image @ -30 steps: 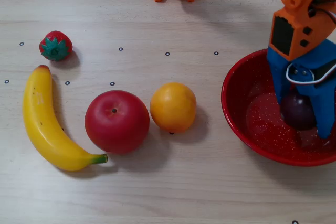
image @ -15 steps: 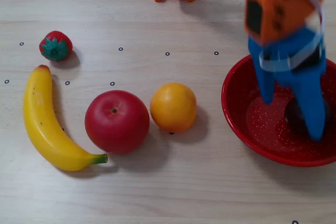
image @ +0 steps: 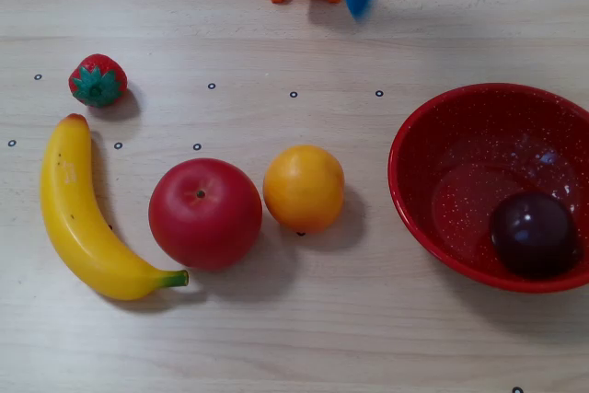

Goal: Put the plum in the red bowl.

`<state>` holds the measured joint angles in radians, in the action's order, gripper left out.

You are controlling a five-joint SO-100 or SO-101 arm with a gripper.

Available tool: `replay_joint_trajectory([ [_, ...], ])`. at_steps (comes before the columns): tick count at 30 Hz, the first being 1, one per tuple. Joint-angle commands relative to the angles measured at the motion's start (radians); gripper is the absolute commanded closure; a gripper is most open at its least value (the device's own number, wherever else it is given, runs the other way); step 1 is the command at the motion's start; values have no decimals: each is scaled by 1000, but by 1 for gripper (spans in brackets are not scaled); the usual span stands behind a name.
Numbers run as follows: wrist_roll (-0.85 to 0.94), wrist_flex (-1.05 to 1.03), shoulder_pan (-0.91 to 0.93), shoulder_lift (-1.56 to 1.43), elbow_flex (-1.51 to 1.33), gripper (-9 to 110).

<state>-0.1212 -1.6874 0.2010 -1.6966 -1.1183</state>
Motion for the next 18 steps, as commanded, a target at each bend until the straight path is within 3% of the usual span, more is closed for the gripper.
replay_joint_trajectory([
  [1,-20,-20,-57,-164,-63,101],
  [18,-78,500,-206,-1039,-1252,101],
])
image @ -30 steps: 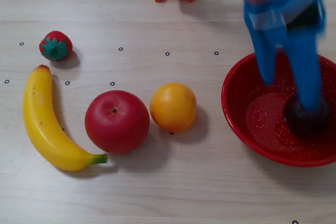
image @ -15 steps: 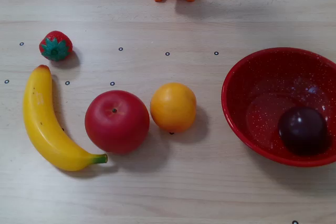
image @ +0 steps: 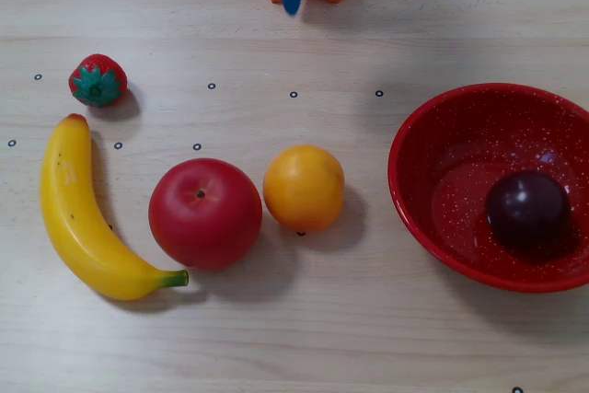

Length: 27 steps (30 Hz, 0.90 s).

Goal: Put the plum in the red bowl.

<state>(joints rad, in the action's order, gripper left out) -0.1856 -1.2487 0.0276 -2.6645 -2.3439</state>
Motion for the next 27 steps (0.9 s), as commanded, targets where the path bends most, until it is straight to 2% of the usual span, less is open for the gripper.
replay_joint_trajectory([
  [1,-14,78,-34,-110,-72,101],
  [16,51,150,-80,-526,-554,101],
  [21,49,221,-81,-541,-667,101],
  [27,72,238,-57,-541,-678,101],
])
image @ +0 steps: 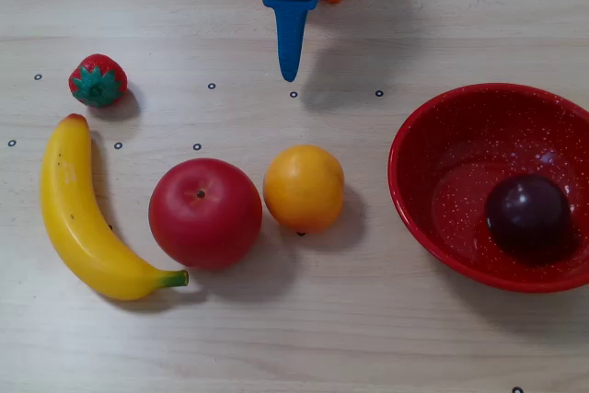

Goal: Put the plum in the red bowl.

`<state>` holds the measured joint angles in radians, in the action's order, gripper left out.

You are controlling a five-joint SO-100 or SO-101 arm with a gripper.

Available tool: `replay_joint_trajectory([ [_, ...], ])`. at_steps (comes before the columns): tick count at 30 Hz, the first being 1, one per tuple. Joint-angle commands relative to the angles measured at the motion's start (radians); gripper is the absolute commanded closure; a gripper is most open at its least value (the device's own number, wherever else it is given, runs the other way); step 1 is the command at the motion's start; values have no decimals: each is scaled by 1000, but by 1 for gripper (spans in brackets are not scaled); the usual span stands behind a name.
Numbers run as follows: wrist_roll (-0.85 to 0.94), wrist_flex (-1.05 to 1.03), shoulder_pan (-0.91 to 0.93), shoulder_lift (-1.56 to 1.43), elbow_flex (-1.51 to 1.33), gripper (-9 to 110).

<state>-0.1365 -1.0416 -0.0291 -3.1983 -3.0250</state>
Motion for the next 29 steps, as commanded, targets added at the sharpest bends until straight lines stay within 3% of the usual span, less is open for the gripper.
replay_joint_trajectory([
  [1,18,31,5,-8,3,101],
  [29,40,35,40,-8,2,101],
])
